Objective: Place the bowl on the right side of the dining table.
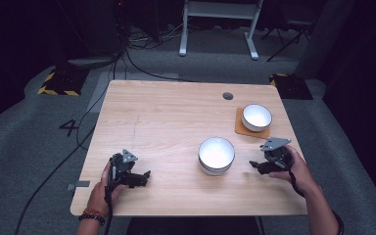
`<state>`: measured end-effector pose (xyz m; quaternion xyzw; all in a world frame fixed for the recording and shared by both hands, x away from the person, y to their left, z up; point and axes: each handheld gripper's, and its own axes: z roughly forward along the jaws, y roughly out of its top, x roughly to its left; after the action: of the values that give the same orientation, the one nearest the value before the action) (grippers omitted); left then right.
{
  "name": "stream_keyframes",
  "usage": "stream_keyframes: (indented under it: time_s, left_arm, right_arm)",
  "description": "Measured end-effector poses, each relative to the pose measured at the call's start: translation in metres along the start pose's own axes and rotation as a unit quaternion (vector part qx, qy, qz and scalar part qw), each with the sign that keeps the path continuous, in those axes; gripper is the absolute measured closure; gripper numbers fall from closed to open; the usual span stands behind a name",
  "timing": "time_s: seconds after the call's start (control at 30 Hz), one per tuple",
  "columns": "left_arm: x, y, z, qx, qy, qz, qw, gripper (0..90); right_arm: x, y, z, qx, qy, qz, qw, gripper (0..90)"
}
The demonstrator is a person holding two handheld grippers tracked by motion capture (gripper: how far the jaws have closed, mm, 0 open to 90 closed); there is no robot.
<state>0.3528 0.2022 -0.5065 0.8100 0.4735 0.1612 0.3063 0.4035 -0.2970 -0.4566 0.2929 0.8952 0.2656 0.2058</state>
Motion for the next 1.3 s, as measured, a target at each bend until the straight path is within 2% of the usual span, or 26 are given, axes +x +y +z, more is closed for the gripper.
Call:
stream_keyframes:
  time_s: [0.27, 0.3, 0.33, 0.47, 0.53, 0.57, 0.6, 0.77, 0.83, 0.87, 1.07, 1.1, 1.2, 1.23, 1.27, 1.3]
  left_arm:
    - [0.000, 0.000, 0.000, 0.000, 0.000, 0.000, 1.0000, 0.0]
    - [0.000, 0.000, 0.000, 0.000, 0.000, 0.000, 1.0000, 0.0]
    - [0.000, 0.000, 0.000, 0.000, 0.000, 0.000, 1.0000, 0.0]
    - [0.000, 0.000, 0.000, 0.000, 0.000, 0.000, 1.0000, 0.0]
    - [0.000, 0.000, 0.000, 0.000, 0.000, 0.000, 1.0000, 0.0]
    - [0.000, 0.000, 0.000, 0.000, 0.000, 0.000, 1.0000, 0.0]
    - [0.000, 0.000, 0.000, 0.000, 0.000, 0.000, 1.0000, 0.0]
    - [0.000, 0.000, 0.000, 0.000, 0.000, 0.000, 1.0000, 0.0]
    - [0.000, 0.000, 0.000, 0.000, 0.000, 0.000, 1.0000, 0.0]
    - [0.000, 0.000, 0.000, 0.000, 0.000, 0.000, 1.0000, 0.0]
    - [0.000, 0.000, 0.000, 0.000, 0.000, 0.000, 1.0000, 0.0]
    - [0.000, 0.000, 0.000, 0.000, 0.000, 0.000, 1.0000, 0.0]
    - [0.000, 0.000, 0.000, 0.000, 0.000, 0.000, 1.0000, 0.0]
    - [0.000, 0.000, 0.000, 0.000, 0.000, 0.000, 1.0000, 0.0]
    - [0.000, 0.000, 0.000, 0.000, 0.000, 0.000, 1.0000, 0.0]
    - [0.000, 0.000, 0.000, -0.001, 0.001, 0.000, 1.0000, 0.0]
  right_arm:
    - [0.003, -0.010, -0.002, 0.001, 0.001, -0.001, 1.0000, 23.7]
    - [0.005, -0.011, -0.002, 0.001, 0.001, 0.008, 1.0000, 23.7]
    - [0.004, -0.012, -0.003, 0.002, 0.001, -0.001, 1.0000, 23.7]
    - [0.005, -0.016, -0.003, 0.002, 0.004, 0.002, 1.0000, 23.7]
    - [0.007, -0.018, -0.003, 0.002, 0.000, 0.012, 0.9999, 23.7]
    - [0.006, -0.019, -0.004, 0.001, 0.002, 0.006, 1.0000, 23.7]
    - [0.008, -0.020, -0.004, 0.001, 0.003, 0.015, 0.9999, 23.7]
    - [0.006, -0.025, -0.007, -0.001, 0.004, 0.011, 0.9999, 23.6]
    - [0.008, -0.027, -0.008, -0.005, 0.004, 0.024, 0.9997, 23.5]
    - [0.006, -0.028, -0.008, -0.003, 0.003, 0.016, 0.9999, 23.5]
    - [0.007, -0.037, -0.009, -0.011, 0.011, 0.039, 0.9991, 23.3]
    - [0.007, -0.038, -0.011, -0.009, 0.004, 0.043, 0.9990, 23.3]
    - [0.006, -0.042, -0.013, -0.013, 0.003, 0.043, 0.9990, 23.0]
    - [0.007, -0.043, -0.013, -0.017, 0.004, 0.051, 0.9985, 22.9]
    - [0.006, -0.044, -0.014, -0.016, 0.004, 0.047, 0.9988, 22.9]
    - [0.007, -0.045, -0.015, -0.017, -0.001, 0.056, 0.9983, 22.8]
